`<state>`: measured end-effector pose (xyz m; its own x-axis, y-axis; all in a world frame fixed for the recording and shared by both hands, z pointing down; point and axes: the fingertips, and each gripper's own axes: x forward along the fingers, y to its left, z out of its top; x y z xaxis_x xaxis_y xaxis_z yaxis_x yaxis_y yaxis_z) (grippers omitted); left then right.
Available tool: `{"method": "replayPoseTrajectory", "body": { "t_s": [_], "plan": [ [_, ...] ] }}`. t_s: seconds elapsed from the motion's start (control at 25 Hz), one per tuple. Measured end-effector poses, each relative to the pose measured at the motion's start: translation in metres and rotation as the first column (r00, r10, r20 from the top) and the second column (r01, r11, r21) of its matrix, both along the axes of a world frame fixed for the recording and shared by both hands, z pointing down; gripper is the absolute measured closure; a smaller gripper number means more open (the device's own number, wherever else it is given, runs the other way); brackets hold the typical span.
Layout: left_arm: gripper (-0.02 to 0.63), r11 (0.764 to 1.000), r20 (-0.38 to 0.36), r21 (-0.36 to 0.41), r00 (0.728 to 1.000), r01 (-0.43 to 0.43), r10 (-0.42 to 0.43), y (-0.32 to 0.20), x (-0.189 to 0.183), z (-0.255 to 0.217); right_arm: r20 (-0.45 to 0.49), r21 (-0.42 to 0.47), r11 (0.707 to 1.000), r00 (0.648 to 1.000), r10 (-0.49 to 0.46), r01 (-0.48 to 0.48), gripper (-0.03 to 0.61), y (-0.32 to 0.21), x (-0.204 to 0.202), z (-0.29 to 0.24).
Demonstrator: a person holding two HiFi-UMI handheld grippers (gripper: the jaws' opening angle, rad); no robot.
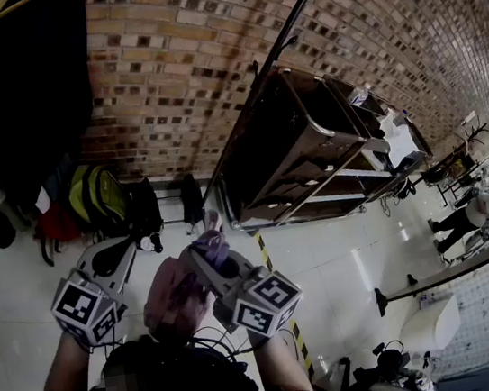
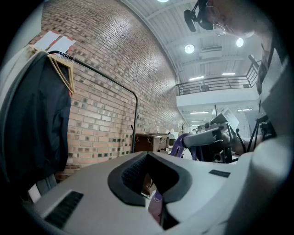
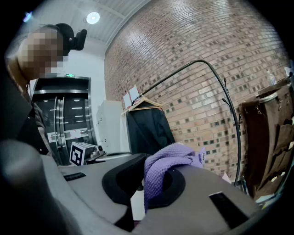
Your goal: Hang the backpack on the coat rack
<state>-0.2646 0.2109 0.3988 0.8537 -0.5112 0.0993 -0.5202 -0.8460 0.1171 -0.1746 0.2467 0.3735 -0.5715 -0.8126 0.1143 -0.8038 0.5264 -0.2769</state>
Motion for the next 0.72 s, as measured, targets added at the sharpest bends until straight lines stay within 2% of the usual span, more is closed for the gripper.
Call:
{"method": "replayPoseTrajectory", "body": {
  "t_s": [0.4,0.72],
  "plan": [
    [0.583,1.000,0.012,0.000,1.000,-0.010,0.010,-0.026,-0.029,0.002,-0.018,0.038,0.999,0.999,0.026,-0.025,0.563,-0.020,-0.026,-0.012],
    [0.583,1.000,0.014,-0.009,1.000,0.023,-0.023,-0.049,-0.021,0.012,0.046,0.031,0.999,0.999,0.022,-0.024,0.563,-0.051,-0.005,-0.008]
  ]
}}
